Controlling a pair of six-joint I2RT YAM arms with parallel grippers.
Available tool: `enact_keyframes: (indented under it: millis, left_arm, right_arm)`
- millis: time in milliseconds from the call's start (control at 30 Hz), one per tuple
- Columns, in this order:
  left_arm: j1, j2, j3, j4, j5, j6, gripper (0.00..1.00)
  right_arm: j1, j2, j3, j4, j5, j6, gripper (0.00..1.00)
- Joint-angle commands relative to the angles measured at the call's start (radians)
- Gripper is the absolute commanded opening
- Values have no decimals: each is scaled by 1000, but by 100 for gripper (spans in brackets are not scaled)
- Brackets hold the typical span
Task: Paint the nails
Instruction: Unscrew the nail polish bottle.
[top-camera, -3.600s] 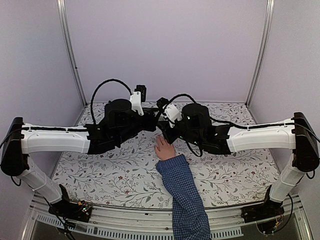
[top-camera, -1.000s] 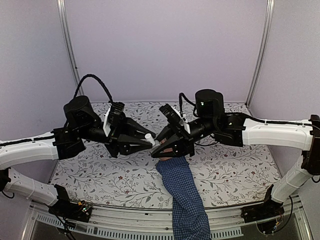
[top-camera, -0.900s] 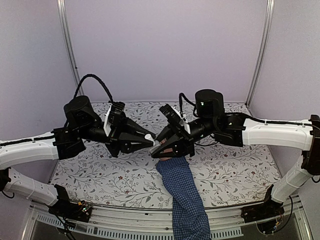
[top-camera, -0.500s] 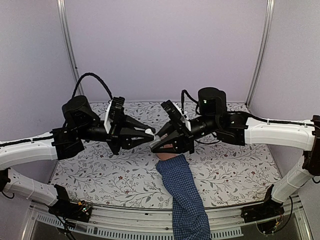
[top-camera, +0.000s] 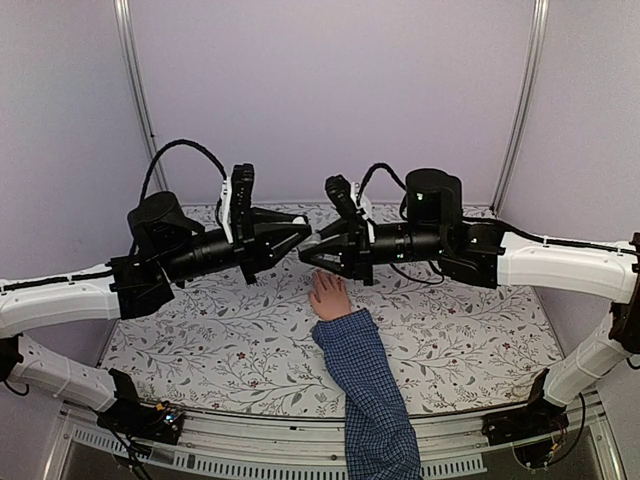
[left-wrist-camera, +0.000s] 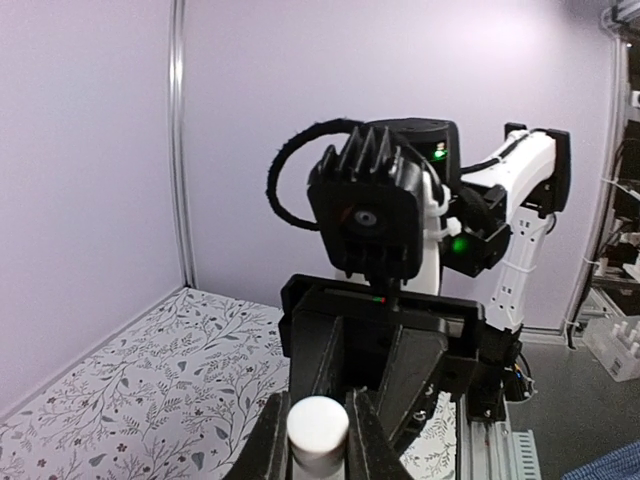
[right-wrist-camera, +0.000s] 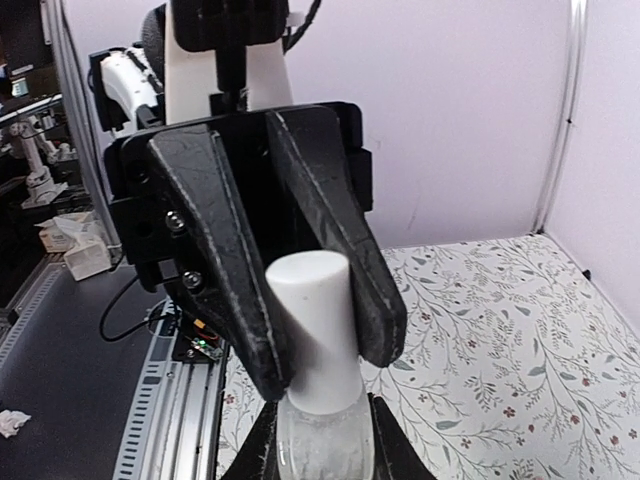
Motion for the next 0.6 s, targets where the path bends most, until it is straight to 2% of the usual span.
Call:
enact_keyframes:
  millis: [0,267,567]
  left_arm:
    - [-21,60,20,-34,-141,-24,0]
    - [-32,104,47,-59,-392,-101,0]
    - [-58,167,99,-108,-604,-141,0]
  right_arm:
    - [4,37,63,29,219,26,0]
    - [5,91,97,51,375,14,0]
    - [19,144,135,59,501,16,0]
